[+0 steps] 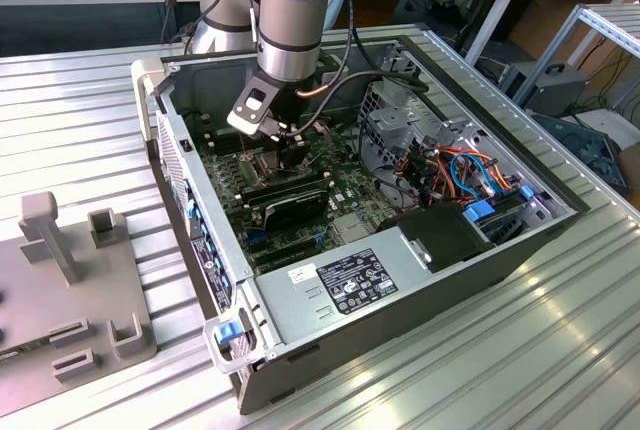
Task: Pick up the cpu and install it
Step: 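Place the cpu into insertion slot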
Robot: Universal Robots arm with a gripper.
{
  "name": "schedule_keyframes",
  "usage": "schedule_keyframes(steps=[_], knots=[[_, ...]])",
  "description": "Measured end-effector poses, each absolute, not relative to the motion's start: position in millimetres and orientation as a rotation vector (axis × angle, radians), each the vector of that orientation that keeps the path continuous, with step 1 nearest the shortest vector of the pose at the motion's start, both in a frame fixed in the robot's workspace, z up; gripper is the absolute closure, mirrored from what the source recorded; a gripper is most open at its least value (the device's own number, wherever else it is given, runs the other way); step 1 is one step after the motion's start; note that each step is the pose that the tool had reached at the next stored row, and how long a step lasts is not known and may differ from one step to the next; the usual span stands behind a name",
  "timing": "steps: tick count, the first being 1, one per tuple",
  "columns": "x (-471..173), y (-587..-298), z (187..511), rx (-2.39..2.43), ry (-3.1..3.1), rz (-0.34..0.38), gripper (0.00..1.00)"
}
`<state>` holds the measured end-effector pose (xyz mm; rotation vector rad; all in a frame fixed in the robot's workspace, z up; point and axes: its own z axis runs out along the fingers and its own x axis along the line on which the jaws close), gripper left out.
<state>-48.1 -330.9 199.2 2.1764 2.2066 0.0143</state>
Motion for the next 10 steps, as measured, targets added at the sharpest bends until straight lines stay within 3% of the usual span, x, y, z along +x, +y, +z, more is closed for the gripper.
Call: schedule_keyframes(steps=[10], knots=[[-48.1, -330.7, 196.9, 2.176, 2.207, 0.014, 0.45]])
